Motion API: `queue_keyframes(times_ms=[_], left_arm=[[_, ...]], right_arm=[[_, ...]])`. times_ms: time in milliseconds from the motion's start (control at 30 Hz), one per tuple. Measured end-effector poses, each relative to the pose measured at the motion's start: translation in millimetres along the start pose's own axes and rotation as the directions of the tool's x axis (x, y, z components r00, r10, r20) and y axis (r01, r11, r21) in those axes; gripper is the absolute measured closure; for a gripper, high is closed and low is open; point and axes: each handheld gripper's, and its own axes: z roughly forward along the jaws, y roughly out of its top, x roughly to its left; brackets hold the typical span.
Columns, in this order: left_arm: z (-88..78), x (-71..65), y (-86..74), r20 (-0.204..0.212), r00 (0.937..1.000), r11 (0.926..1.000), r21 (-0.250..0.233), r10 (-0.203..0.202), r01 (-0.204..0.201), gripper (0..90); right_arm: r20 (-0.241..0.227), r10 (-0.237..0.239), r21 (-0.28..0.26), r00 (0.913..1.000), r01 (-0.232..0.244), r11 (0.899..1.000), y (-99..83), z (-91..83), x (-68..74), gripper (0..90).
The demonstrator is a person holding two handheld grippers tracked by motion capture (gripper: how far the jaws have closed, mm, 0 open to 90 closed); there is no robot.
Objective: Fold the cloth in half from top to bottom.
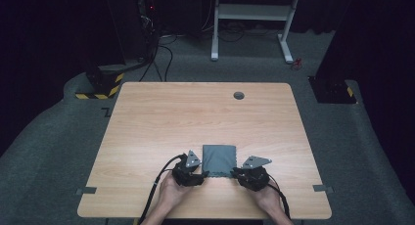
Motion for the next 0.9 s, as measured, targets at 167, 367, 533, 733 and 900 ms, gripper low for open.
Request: queue_keyframes(times_ms=[167,367,533,733,900], left_arm=[[-5.6,0.7,4.3,-0.002,0.9996,0.9966,-0.077,-0.030,0.029,48.7],[8.5,-1.2,17.9,0.004,0.9998,0.9963,-0.085,-0.017,0.017,47.8],[14.1,1.9,10.6,0.007,1.0000,0.9993,-0.037,-0.001,0.001,47.8],[5.6,9.0,4.3,0.002,0.9998,0.9997,-0.013,-0.022,0.022,46.4],[-0.8,11.8,5.8,0.020,0.9984,0.9967,-0.060,-0.053,0.054,46.9]], right_arm=[[-0.001,0.011,-0.025,0.9999,-0.011,1.000,2.9,-2.9,0.5,76.5],[-0.008,0.016,-0.049,0.9998,-0.017,0.999,16.1,7.9,1.1,77.5],[-0.021,0.006,-0.017,0.9998,-0.006,1.000,12.9,16.1,2.9,75.7],[-0.028,-0.010,0.002,0.9996,0.010,1.000,9.4,8.9,2.3,73.0],[-0.022,0.018,-0.029,0.9996,-0.019,0.999,13.0,2.8,-4.6,71.8]])
